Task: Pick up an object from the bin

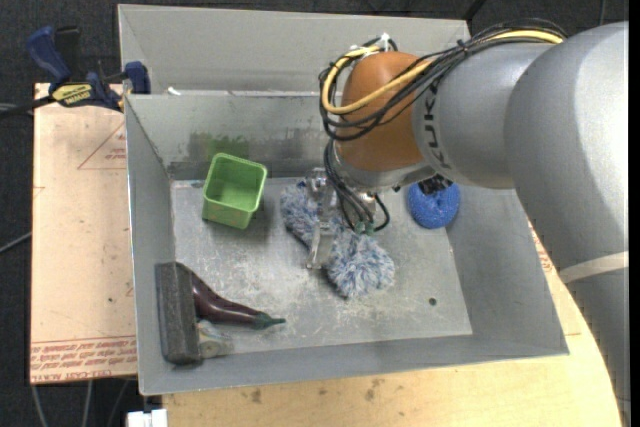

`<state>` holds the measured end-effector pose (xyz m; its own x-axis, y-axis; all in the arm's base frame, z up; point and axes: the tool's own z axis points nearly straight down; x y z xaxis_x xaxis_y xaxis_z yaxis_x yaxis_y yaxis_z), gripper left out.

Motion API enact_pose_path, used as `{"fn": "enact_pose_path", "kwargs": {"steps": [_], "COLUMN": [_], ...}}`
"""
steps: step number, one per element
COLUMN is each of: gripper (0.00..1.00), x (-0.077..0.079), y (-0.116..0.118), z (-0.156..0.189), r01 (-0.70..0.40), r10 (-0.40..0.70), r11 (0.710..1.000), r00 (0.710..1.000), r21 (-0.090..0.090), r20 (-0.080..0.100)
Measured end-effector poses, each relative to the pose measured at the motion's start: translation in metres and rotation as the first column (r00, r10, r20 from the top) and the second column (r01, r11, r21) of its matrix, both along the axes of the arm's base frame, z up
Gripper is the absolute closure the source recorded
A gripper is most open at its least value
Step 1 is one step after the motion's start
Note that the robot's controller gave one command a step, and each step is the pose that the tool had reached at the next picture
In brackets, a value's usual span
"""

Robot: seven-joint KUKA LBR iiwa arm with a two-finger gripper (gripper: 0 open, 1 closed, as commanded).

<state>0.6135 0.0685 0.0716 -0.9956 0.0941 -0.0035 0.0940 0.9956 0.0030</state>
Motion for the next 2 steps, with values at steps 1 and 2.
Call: {"fn": "enact_pose_path", "kwargs": {"steps": [1, 2], "gripper": [0.00, 1.00], "x": [-0.010, 0.002], "y": [0.001, 0.001], "z": [0.002, 0.003], "r01": [-0.036, -0.001], "r10": [0.036, 0.001], "r11": [0.999, 1.000], "r00": [0.999, 1.000], "r21": [0.001, 0.004], "r20": [0.012, 0.005]}}
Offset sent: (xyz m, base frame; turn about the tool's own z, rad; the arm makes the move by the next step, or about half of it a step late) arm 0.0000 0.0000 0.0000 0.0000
